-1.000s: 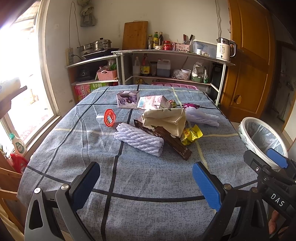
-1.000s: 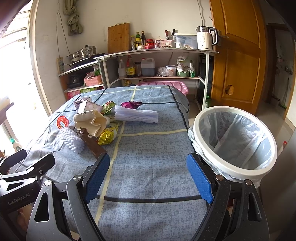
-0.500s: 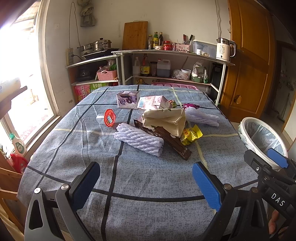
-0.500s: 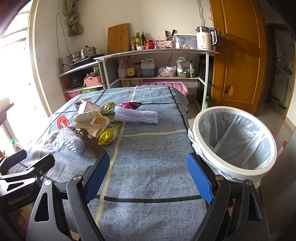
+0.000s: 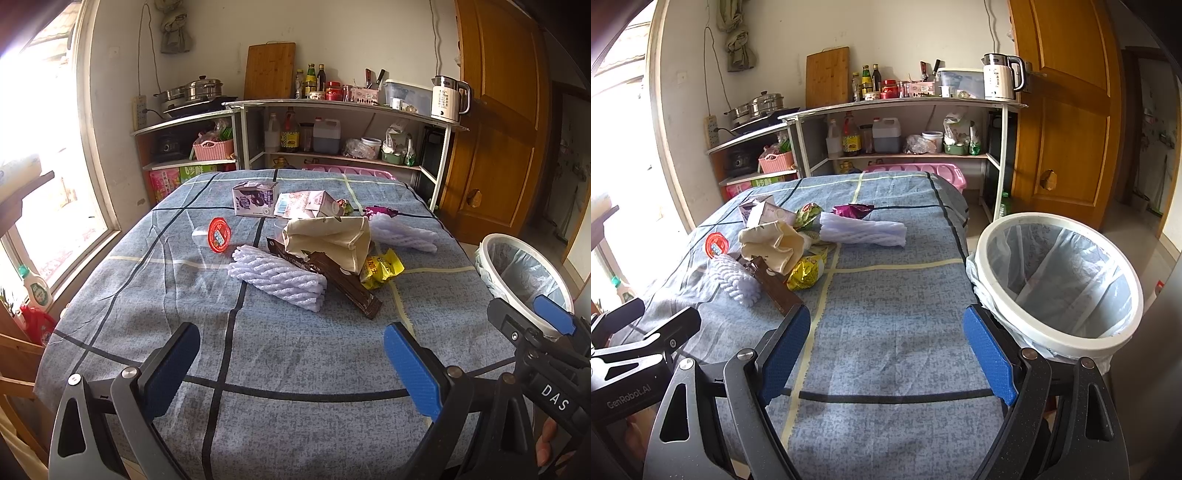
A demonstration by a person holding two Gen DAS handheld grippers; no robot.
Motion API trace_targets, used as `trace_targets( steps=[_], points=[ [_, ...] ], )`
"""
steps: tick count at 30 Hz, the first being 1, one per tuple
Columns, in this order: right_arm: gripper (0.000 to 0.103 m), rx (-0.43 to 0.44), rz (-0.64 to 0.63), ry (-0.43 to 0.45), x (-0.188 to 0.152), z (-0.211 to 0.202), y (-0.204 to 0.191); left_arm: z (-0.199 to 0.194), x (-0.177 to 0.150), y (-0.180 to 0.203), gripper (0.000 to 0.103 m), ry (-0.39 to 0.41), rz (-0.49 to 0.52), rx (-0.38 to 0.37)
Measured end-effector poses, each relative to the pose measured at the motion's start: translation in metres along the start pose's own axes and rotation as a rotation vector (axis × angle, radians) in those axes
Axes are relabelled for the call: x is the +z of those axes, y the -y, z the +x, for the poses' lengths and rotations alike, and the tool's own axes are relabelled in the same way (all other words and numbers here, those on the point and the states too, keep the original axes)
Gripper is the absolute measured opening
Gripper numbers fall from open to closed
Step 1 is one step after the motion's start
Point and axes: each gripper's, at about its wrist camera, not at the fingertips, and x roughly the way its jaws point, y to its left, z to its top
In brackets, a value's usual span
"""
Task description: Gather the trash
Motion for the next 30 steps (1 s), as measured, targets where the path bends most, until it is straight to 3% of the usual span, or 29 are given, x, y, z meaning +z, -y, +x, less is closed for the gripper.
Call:
trace_targets(
  steps=[20,30],
  points=[
    [0.085,0.013,-0.005,-0.006,0.000,0.003,-0.002,0.005,0.000,-0.004,0.101,-0.006,-0.003,-0.007],
    [0.085,0.058,-0.052,0.021,0.015,0.027,-0.001,0.025,0.011,-0.037,0.101,-0.020,-0.045,-0.040]
  ],
)
